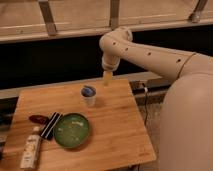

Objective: Pick up the ceramic bowl

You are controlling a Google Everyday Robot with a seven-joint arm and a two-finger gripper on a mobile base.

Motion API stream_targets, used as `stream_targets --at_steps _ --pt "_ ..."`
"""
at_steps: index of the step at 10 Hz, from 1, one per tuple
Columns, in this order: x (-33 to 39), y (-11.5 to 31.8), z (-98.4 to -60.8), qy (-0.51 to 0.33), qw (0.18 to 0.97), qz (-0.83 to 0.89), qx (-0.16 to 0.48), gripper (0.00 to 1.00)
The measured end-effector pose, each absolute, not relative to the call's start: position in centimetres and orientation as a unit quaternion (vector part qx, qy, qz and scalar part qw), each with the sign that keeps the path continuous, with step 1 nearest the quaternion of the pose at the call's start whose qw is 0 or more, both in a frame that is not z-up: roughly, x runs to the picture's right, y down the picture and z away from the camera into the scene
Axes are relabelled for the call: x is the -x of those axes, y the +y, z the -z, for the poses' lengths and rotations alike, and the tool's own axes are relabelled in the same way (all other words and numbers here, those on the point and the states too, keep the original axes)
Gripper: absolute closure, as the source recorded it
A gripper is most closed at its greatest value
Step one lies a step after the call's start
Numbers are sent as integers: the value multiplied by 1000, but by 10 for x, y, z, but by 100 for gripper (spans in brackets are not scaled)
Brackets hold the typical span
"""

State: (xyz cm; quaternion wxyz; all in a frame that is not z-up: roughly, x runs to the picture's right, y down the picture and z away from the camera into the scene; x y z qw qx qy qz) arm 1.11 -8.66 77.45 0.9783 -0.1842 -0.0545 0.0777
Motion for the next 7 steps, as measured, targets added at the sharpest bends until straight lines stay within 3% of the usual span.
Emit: stream_targets --at_steps 4,7 --pt "2 -87 -781 -66 976 -51 203 20" --pt "40 -58 -772 -72 970 -18 233 20"
